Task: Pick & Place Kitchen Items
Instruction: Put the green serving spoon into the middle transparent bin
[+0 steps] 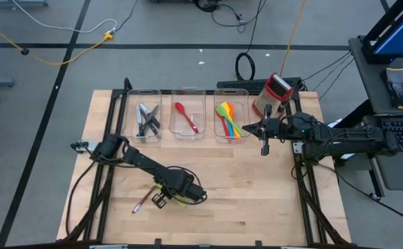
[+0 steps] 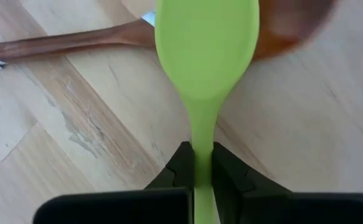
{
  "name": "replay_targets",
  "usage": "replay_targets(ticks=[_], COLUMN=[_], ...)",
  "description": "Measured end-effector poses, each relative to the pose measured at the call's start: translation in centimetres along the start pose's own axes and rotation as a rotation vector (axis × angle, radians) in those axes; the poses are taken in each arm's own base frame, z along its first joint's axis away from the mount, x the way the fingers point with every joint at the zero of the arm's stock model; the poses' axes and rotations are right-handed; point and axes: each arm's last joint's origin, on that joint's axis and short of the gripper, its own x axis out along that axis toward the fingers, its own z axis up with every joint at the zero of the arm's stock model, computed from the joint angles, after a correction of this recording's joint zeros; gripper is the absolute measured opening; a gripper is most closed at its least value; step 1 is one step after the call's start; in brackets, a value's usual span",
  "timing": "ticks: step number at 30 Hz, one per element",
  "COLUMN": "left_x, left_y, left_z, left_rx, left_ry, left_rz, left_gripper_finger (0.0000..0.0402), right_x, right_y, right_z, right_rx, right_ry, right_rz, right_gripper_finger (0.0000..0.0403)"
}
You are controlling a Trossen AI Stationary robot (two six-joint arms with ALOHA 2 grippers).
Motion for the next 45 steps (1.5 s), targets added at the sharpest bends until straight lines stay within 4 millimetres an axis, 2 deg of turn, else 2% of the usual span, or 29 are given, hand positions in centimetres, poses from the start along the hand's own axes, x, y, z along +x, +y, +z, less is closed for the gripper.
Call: replay_targets(ticks=[8, 13, 18, 24, 29, 33, 38, 45], left_x=[-2.7, -5.4, -8.7, -13.1, -16.3, -18.6, -20.8, -21.7], left_y=[0.6, 1.1, 1.4, 0.4, -1.4, -3.7, -7.5, -12.8], left_z=[0.4, 0.2, 0.2, 0.3, 1.3, 2.7, 5.1, 9.4], left_rx=[0.036, 0.086, 0.142, 0.234, 0.328, 0.406, 0.512, 0.619], left_ry=[-0.048, -0.065, -0.094, -0.137, -0.237, -0.308, -0.366, -0.409], left_rz=[-0.010, -0.057, -0.252, -0.615, -0.818, -0.886, -0.904, -0.815], left_gripper_finger=[0.0020, 0.0017, 0.0017, 0.0017, 0.0017, 0.0017, 0.0021, 0.0017], right_x=[0.0, 0.0, 0.0, 0.0, 0.0, 0.0, 0.0, 0.0], right_y=[0.0, 0.0, 0.0, 0.0, 0.0, 0.0, 0.0, 0.0], right_z=[0.0, 0.0, 0.0, 0.0, 0.0, 0.0, 0.0, 0.0], right_rx=[0.000, 0.000, 0.000, 0.000, 0.000, 0.000, 0.000, 0.000], right_ry=[0.000, 0.000, 0.000, 0.000, 0.000, 0.000, 0.000, 0.000], right_rz=[-0.002, -0.002, -0.003, -0.003, -0.003, -0.002, -0.001, -0.003], right_gripper_finger=[0.0000, 0.0000, 0.0000, 0.0000, 0.0000, 0.0000, 0.0000, 0.0000])
